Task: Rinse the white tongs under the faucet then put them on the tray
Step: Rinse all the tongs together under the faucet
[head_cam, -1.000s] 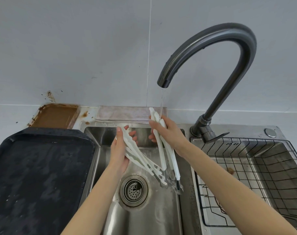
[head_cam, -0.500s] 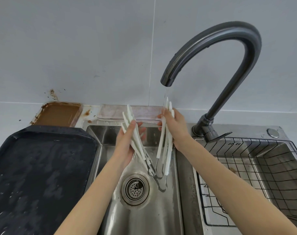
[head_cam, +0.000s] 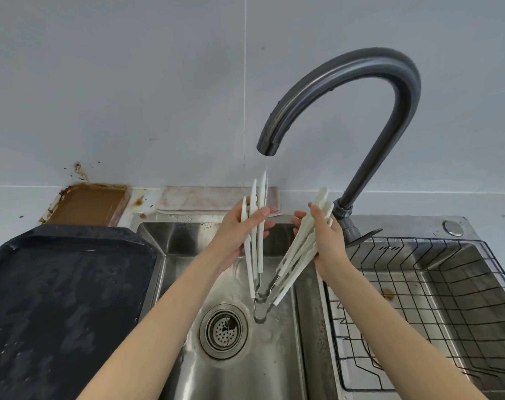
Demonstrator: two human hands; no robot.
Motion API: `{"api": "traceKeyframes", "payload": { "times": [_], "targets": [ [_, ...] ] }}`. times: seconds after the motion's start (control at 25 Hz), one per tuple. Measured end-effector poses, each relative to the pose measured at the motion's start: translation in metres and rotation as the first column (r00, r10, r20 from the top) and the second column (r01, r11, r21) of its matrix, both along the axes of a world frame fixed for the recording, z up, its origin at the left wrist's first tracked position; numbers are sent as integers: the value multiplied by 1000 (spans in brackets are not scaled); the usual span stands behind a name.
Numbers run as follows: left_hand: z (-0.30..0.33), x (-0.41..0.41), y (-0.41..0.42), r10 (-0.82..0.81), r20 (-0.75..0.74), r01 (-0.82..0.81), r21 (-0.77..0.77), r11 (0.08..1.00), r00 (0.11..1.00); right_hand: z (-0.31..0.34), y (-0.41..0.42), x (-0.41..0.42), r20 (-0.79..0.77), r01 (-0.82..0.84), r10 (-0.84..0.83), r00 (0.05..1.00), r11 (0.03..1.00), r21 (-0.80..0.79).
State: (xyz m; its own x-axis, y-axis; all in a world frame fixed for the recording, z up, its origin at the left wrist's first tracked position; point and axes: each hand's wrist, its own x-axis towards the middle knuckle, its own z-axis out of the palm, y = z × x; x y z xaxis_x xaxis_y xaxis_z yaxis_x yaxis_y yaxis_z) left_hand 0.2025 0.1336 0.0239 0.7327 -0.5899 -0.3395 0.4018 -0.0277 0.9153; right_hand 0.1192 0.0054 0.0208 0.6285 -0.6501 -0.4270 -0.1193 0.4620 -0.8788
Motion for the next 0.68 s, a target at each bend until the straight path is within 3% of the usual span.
{"api": "traceKeyframes", "payload": {
  "times": [0.16, 0.48, 0.56, 0.68],
  "targets": [
    [8, 1, -12, -73, 113, 54, 161, 986, 991, -6, -1, -8, 24, 15, -17, 1000, 998, 67],
    [4, -4, -21, 30, 283, -130, 345, 929, 959, -15, 7, -13, 31, -36, 33, 999, 995, 95],
    [1, -4, -18, 63, 274, -165, 368, 915, 960, -16, 9, -16, 14, -79, 79, 997, 996, 52],
    [-5, -8, -9, 178, 147, -217, 312, 925, 973, -14, 10, -21, -47, -171, 169, 984, 985, -31]
  ]
}}
